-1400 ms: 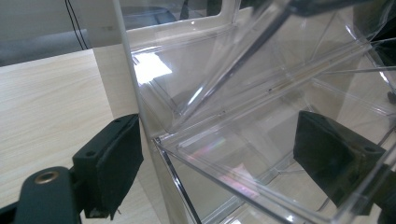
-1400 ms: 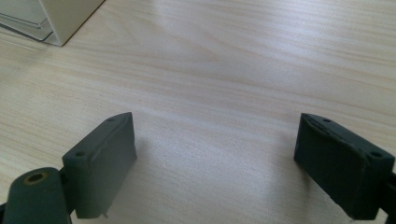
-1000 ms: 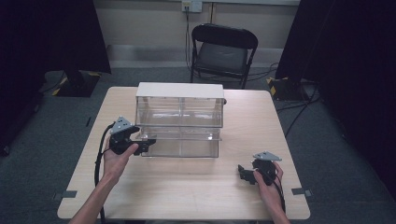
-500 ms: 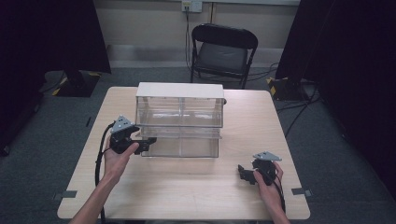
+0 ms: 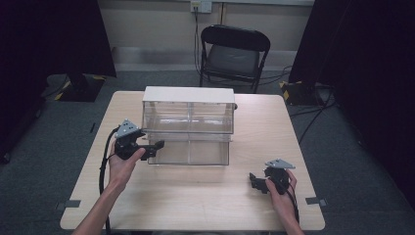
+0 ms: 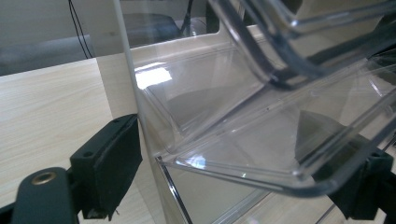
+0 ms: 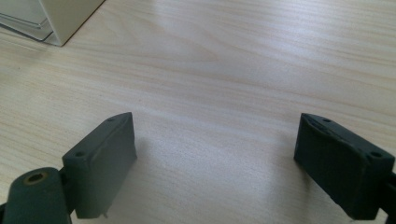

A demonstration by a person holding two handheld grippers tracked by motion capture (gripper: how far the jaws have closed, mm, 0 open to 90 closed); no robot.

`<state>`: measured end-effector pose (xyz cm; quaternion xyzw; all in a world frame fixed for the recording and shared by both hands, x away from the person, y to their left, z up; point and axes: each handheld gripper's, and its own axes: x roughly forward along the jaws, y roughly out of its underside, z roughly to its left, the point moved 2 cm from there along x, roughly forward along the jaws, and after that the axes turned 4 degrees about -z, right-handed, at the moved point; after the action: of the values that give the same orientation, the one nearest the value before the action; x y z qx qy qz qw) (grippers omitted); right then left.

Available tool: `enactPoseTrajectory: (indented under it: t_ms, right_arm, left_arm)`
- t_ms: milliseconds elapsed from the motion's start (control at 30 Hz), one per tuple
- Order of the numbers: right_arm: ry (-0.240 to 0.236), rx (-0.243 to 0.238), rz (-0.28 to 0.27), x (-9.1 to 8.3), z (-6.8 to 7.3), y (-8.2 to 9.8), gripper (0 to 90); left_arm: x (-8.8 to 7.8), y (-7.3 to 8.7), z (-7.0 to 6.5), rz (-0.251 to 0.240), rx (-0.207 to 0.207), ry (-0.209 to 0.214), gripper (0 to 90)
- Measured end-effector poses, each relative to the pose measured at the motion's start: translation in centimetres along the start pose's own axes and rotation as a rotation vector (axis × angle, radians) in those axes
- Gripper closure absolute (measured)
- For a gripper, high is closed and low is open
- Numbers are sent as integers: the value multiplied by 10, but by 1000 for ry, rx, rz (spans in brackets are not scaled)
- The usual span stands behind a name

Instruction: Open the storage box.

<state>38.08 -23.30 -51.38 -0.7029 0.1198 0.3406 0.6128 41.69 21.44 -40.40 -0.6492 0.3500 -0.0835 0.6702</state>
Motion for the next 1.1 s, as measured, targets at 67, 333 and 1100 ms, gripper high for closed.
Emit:
enactPoseTrajectory:
  t_ms: [67,333,1100]
  right_arm:
    - [0,0,0,0,0,0,120]
    - [0,0,0,0,0,0,120]
    - [0,0,0,0,0,0,120]
  left_arm:
    - [-1,-1,0,-1,10,-2,142]
    - [-2,-5,-2,-16,-6,9,107]
    - [-2,-5,-2,-23,-32,29,110]
